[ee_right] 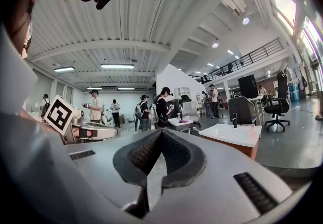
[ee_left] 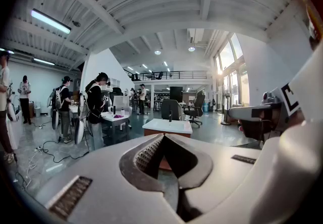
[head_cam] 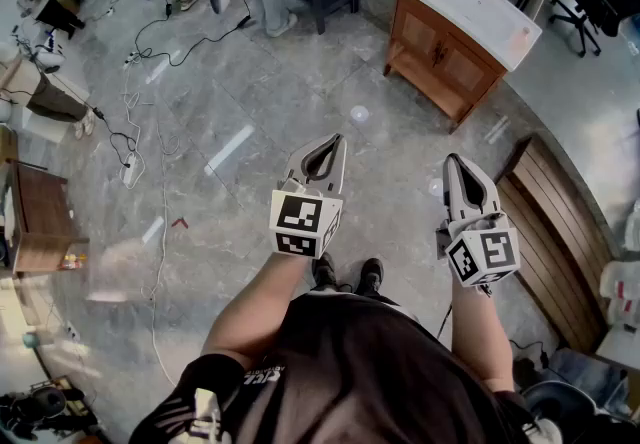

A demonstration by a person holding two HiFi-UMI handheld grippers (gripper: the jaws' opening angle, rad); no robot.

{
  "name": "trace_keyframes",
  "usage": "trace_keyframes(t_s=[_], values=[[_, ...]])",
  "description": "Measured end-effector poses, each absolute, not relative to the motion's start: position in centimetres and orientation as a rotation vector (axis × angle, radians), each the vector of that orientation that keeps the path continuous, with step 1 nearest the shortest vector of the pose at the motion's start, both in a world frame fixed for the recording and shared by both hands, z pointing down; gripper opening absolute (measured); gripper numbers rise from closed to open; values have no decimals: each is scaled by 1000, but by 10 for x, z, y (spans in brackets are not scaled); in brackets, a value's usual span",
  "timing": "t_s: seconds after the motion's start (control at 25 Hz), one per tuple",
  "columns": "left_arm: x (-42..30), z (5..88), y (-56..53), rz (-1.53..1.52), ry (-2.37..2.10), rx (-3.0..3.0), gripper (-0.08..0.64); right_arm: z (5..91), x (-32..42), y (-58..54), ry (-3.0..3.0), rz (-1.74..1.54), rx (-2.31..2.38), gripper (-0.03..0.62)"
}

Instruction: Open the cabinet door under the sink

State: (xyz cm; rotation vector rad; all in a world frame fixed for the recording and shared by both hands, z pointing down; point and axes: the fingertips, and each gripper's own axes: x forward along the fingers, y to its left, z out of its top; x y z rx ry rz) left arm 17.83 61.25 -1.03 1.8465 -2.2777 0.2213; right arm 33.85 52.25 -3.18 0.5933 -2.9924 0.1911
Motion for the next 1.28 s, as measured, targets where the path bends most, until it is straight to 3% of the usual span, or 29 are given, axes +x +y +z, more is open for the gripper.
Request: trace_keyframes(t_s=[0.68, 1.0, 1.28], values=[[246, 18, 578, 234, -2195, 1878, 15, -11, 390, 499, -2976, 270, 613, 9], [254, 15, 539, 233, -2184, 1881, 15, -12, 407, 475, -2975, 349, 629, 12], [226, 28, 488, 239, -2162, 1913, 15, 0, 376, 431, -2966, 348, 632, 12]])
